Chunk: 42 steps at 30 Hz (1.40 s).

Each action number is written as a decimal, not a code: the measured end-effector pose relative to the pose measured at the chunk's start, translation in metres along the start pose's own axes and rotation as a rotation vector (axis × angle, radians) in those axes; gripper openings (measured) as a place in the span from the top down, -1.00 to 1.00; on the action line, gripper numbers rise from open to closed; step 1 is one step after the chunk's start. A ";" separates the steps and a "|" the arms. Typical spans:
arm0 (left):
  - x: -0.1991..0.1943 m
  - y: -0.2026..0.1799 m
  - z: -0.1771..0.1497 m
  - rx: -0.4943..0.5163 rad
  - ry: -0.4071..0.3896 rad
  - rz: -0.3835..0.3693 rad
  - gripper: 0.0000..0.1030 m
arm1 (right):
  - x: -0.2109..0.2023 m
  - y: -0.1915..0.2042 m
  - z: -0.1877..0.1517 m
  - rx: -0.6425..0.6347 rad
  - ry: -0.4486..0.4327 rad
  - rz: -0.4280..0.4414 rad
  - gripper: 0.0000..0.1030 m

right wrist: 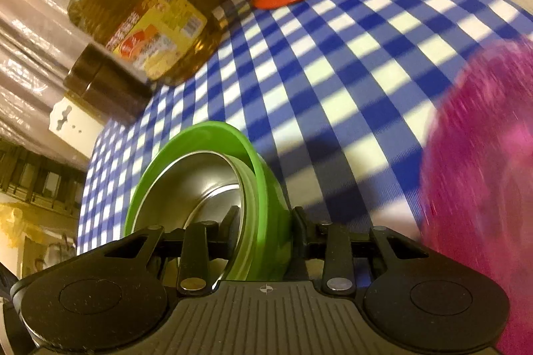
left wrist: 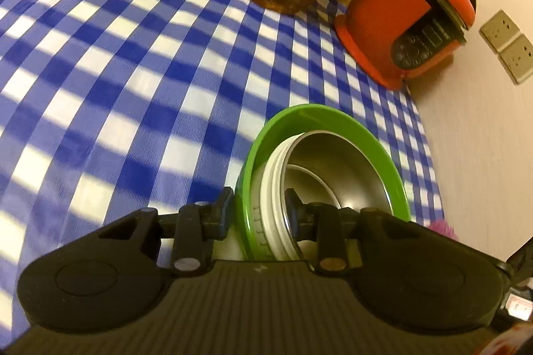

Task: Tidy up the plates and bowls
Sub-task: 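Carry the nested green bowl stack with both grippers toward the pink plates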

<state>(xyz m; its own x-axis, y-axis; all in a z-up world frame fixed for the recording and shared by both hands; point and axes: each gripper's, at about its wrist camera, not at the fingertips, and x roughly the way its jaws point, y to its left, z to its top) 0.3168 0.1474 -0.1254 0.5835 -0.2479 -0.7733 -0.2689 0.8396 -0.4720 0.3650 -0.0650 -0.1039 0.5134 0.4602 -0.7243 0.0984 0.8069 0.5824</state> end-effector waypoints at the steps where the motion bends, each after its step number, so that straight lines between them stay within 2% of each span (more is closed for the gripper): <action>1: -0.004 0.000 -0.006 0.004 0.005 0.004 0.45 | -0.005 -0.001 -0.006 0.001 0.004 -0.003 0.35; 8: -0.035 0.001 -0.055 0.003 0.030 -0.003 0.45 | -0.046 -0.009 -0.053 -0.031 -0.005 -0.023 0.36; 16: -0.058 -0.001 -0.097 0.074 -0.002 -0.029 0.45 | -0.082 -0.023 -0.092 -0.061 -0.028 -0.005 0.35; 24: -0.054 0.004 -0.098 0.034 -0.014 -0.058 0.45 | -0.084 -0.028 -0.095 -0.047 -0.042 0.023 0.30; 42: -0.062 -0.008 -0.106 0.065 0.012 -0.057 0.47 | -0.098 -0.034 -0.092 -0.008 -0.046 0.013 0.35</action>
<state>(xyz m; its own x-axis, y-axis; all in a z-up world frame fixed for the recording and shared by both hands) 0.2019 0.1043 -0.1186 0.5869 -0.3020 -0.7513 -0.1848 0.8534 -0.4874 0.2332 -0.1036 -0.0862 0.5534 0.4530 -0.6989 0.0845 0.8043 0.5882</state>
